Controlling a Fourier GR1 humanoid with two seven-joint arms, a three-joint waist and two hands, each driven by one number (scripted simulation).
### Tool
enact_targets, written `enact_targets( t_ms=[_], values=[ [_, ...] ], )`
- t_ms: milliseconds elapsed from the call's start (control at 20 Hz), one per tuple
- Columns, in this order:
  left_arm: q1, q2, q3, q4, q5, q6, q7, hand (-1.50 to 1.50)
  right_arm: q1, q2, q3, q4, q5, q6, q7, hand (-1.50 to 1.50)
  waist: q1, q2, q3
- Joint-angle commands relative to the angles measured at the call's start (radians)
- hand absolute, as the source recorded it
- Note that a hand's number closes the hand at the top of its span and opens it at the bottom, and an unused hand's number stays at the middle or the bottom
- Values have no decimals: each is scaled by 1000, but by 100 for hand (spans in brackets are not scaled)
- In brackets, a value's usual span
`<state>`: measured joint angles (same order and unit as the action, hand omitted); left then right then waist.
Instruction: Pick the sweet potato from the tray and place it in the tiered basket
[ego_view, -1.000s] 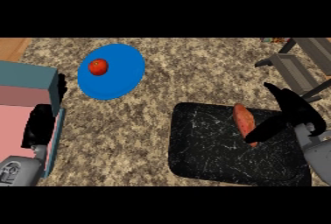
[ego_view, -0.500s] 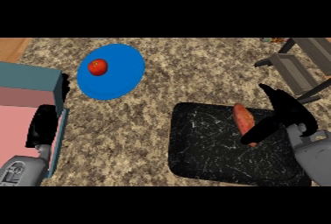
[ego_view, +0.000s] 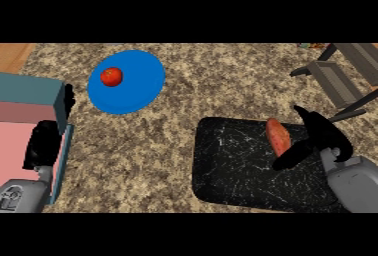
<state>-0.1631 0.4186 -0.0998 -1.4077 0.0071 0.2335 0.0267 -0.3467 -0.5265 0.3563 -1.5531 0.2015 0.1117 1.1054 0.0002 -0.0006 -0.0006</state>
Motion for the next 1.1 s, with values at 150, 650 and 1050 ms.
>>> enact_targets(
  t_ms=[150, 650, 1050],
  values=[
    [35, 19, 54, 6, 16, -80, -26, 0, -22, 69, -36, 113, 52, 33, 31, -150, 4, 1, 0],
    [-35, -64, 60, 6, -68, -44, 37, 0, -45, 201, -71, 252, 116, 49, -30, -150, 1, 1, 1],
    [-25, -39, 84, -18, -67, -76, 52, 0, -80, 158, -5, 308, 155, 174, -200, 150, 6, 2, 1]
  ],
)
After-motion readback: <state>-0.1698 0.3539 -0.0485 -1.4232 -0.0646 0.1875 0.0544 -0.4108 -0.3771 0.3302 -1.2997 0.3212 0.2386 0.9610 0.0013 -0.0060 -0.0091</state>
